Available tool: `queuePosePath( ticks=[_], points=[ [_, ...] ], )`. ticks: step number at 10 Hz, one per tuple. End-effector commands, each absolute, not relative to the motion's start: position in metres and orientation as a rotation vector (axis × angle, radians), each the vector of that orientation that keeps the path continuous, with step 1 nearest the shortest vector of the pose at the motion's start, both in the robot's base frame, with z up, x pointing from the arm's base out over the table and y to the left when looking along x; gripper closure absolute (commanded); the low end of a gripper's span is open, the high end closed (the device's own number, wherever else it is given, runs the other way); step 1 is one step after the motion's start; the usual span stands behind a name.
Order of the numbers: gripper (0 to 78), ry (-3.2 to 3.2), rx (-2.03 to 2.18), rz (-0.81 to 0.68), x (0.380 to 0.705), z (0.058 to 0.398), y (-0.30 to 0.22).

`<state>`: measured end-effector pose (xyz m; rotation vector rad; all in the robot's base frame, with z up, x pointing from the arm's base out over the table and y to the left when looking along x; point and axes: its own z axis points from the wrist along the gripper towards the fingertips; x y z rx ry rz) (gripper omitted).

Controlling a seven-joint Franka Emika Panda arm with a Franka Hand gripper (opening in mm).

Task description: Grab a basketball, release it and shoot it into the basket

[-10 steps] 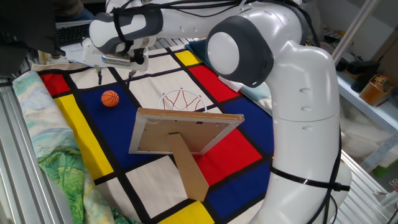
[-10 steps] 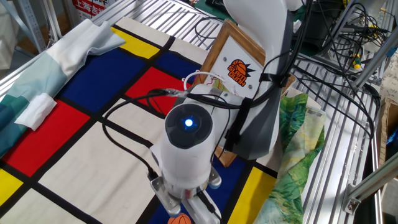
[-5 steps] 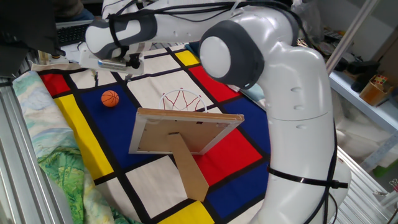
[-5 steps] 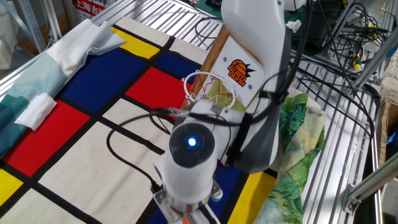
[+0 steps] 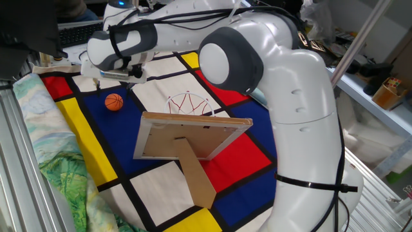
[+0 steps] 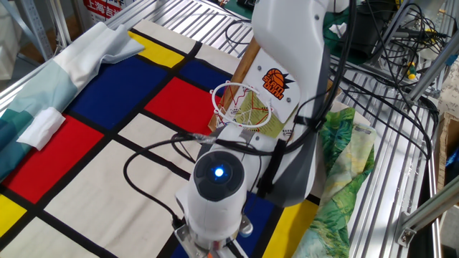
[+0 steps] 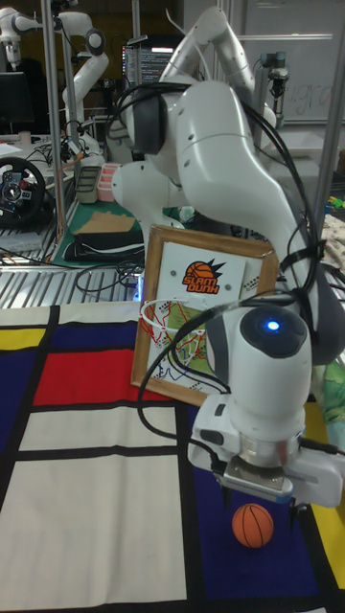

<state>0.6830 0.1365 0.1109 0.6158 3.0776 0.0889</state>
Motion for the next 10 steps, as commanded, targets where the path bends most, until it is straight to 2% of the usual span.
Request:
queuePosePath(
  ticks=[1, 5, 10],
  points=[
    [0.1, 3.063, 0.605, 0.094, 0.689, 0.103, 0.136],
    [0.1, 3.033, 0.588, 0.090, 0.693, 0.081, 0.142],
    [0.1, 3.035, 0.545, 0.050, 0.695, 0.079, 0.137]
  ],
)
